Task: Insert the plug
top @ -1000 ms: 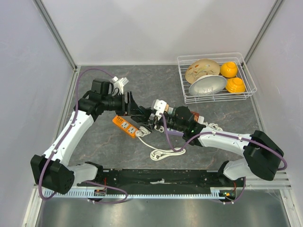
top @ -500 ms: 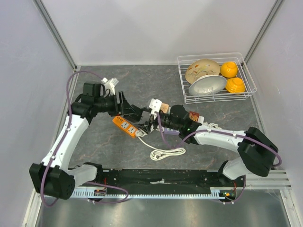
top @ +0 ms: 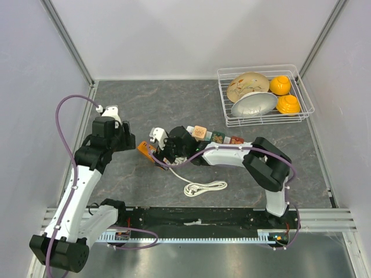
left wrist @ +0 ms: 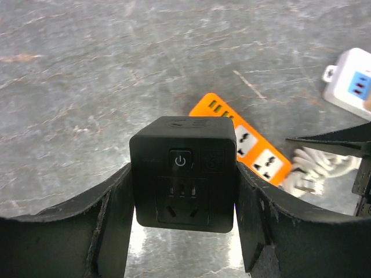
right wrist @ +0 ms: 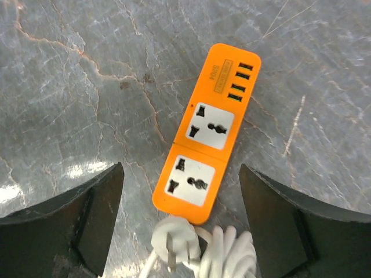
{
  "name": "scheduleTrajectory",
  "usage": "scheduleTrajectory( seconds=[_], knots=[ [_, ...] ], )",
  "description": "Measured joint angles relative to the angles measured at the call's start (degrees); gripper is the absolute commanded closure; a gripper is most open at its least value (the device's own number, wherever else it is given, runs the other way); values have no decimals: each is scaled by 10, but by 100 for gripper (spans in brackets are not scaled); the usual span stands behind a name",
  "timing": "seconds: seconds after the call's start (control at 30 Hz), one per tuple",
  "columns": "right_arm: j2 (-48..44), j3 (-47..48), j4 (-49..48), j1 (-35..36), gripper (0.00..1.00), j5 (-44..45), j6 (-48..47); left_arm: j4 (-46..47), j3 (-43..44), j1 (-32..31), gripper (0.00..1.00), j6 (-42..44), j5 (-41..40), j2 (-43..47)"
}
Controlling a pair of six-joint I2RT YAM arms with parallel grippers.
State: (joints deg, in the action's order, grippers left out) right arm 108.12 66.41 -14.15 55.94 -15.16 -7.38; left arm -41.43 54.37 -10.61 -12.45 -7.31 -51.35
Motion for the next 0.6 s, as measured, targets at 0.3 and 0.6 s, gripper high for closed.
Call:
scheduleTrajectory(
  seconds=[0.3,0.6],
  knots=[
    [98,95,99,13,19,32,-4,21,-42,0,98,3,-44,6],
    [87,65,124,14,79,73,-18,53,-68,-1,98,21,24,17]
  ],
)
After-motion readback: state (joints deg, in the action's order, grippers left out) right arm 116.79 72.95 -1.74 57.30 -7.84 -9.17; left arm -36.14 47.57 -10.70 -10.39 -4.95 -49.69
